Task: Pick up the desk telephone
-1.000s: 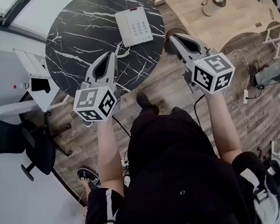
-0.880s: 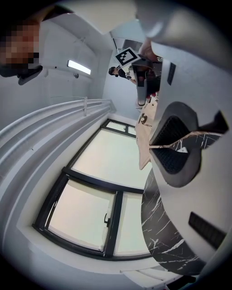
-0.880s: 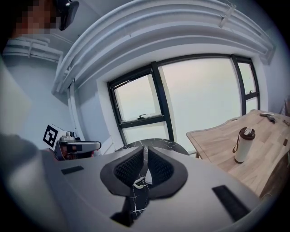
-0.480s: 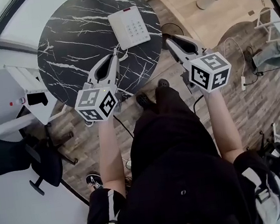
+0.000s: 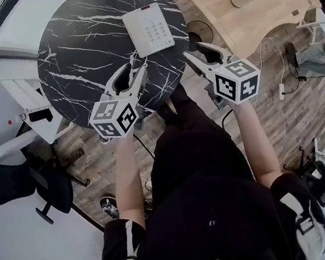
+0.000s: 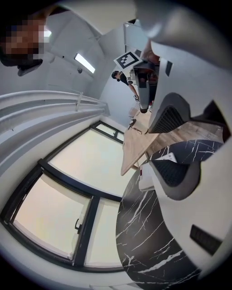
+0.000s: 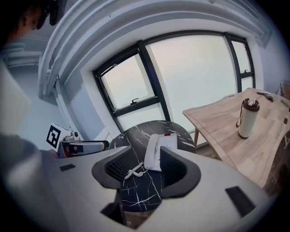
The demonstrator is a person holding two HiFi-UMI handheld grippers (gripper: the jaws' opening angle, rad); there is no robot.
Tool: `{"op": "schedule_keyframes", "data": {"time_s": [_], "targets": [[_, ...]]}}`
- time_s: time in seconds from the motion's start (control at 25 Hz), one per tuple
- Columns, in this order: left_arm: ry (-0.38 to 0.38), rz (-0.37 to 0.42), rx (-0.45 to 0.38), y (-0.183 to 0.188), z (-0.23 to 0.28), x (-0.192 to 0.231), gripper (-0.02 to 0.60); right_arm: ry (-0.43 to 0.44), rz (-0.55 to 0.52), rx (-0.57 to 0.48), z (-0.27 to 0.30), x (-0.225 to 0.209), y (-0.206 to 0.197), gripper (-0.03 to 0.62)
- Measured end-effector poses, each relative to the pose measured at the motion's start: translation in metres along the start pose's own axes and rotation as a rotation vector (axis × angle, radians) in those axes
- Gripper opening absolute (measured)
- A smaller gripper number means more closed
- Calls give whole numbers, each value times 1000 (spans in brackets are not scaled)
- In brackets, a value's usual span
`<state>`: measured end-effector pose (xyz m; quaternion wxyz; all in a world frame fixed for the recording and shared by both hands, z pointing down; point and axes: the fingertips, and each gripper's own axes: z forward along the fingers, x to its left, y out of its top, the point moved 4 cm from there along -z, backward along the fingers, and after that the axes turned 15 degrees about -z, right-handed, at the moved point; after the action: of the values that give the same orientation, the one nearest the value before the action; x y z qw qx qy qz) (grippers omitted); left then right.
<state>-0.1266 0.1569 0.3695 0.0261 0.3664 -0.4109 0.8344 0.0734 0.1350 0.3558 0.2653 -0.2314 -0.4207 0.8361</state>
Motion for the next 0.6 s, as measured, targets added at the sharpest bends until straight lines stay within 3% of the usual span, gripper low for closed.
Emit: {"op": "schedule_keyframes", "data": {"time_s": [0.4,0.6], "targets": [[43,-79,97,4,45,36,261,74,68,113,65,-40,-14,242],[76,-186,140,-2,71,65,290,128,99,179,99,-59,-28,267]]}}
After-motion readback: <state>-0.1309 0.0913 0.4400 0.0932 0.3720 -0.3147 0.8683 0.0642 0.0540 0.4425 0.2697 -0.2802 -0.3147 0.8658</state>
